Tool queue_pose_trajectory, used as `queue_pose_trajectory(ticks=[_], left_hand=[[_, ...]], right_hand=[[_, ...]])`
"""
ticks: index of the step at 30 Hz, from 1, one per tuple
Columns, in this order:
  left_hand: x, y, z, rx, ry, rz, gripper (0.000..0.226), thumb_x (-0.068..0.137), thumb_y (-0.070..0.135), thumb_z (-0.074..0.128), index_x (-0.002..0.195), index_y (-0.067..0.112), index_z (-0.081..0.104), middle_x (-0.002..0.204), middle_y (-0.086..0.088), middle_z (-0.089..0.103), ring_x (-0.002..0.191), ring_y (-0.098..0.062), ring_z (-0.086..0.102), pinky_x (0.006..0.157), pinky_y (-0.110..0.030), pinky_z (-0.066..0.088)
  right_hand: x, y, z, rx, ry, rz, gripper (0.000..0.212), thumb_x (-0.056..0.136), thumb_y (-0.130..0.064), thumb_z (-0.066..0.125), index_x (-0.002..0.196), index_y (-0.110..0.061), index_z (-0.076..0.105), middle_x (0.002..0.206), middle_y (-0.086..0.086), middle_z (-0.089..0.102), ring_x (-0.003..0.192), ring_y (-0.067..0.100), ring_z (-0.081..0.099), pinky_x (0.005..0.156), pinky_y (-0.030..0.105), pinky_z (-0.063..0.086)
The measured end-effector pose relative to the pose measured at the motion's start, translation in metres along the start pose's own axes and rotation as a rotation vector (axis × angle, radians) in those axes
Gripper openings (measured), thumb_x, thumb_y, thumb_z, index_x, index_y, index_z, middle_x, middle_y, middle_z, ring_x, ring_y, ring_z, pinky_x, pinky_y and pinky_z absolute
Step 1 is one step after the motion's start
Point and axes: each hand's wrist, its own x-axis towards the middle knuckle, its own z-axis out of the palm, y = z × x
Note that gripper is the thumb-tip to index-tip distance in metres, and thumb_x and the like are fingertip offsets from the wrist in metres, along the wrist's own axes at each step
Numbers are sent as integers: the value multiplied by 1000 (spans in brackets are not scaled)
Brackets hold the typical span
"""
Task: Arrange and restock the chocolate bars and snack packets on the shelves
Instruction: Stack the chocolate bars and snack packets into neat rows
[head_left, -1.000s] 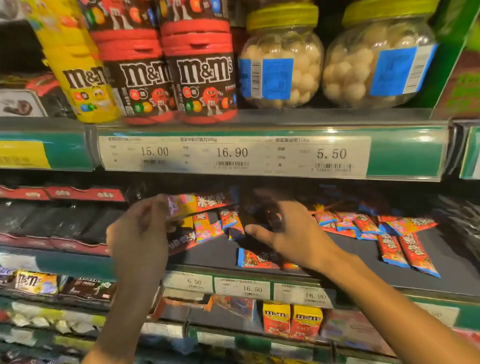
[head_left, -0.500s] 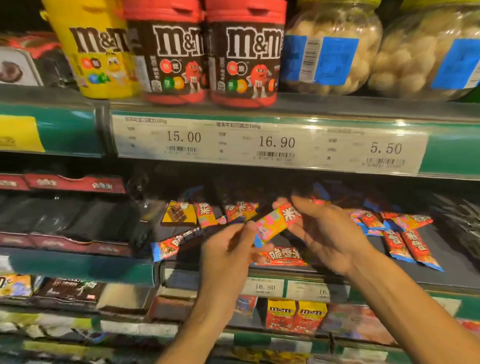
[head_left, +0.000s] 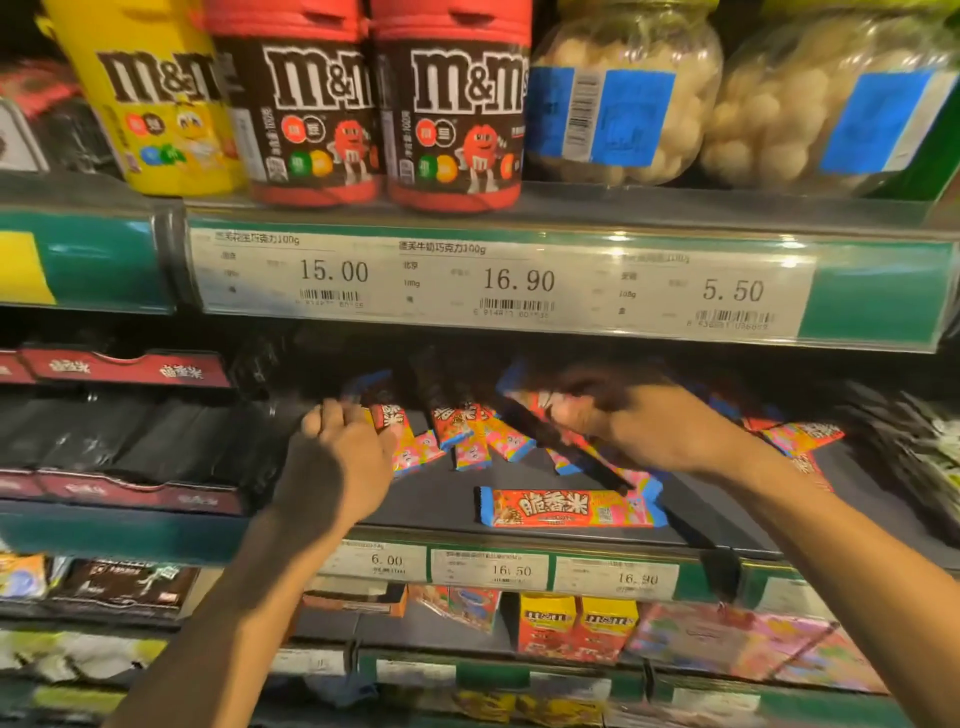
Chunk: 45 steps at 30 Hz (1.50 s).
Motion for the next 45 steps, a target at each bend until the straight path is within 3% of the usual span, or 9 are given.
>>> queue_pose_trajectory(ticks=[3,7,13,18,27,34,37,42,45], left_hand=[[3,5,-7,134,-17,50,26,87,19,67,89,-7,70,93,-27,67,87,-45,65,78,-50,55],[9,-8,-2,32,-178,97,29,99,21,40,118,9,59,124,-8,55,119,-31,49,103,-39,35],[21,-13,-5,-225,-103,-31,18,94,17,53,98,10,69,101,-13,68,107,-34,59,97,-34,39],[37,-5,-17,-106,-304,-81,47,96,53,49,106,10,65,121,-10,62,120,-28,50,104,-33,33],[55,16,-33,58,-617,-150,71,99,58,33,143,3,42,149,-17,42,137,-33,40,113,-39,31],[32,-3,-32,-404,-95,-288,18,90,16,64,83,-1,66,95,-20,67,102,-38,63,74,-29,44],[13,-12,-44,-404,113,-269,15,84,16,71,80,2,67,83,-20,67,93,-44,64,71,-35,46],[-8,-28,-63,-548,198,-195,22,78,6,67,92,23,69,88,-6,73,84,-30,66,70,-32,47],[-20,-25,-70,-921,32,-213,23,71,12,81,85,27,71,83,0,75,78,-24,70,77,-45,57]], right_hand=[[9,12,16,-45,-125,-92,17,93,-41,64,104,-28,63,82,-5,69,72,7,62,70,24,47],[10,27,33,-93,-154,-150,17,90,-41,68,104,-32,71,89,-6,71,79,9,63,77,29,49],[3,36,54,-246,78,-229,21,88,-42,69,108,-36,74,99,-8,61,100,19,56,94,40,45],[1,29,60,-198,178,-191,26,88,-48,66,112,-36,67,109,-10,62,109,18,54,97,41,42],[-1,-19,91,-318,137,-411,47,95,-50,47,137,-29,49,136,-3,52,127,20,44,101,39,34],[17,-38,100,-450,-82,-363,61,102,-59,19,152,-27,31,161,-4,28,150,14,18,110,43,17],[24,-39,103,-451,-81,-339,65,101,-61,16,153,-26,31,160,-5,30,149,13,18,111,47,17],[34,-47,110,-411,-64,-297,66,99,-63,22,149,-22,37,154,-3,39,143,19,27,113,52,19],[35,-55,104,51,67,-200,53,86,-71,48,114,-28,62,109,-8,68,106,14,60,96,42,45]])
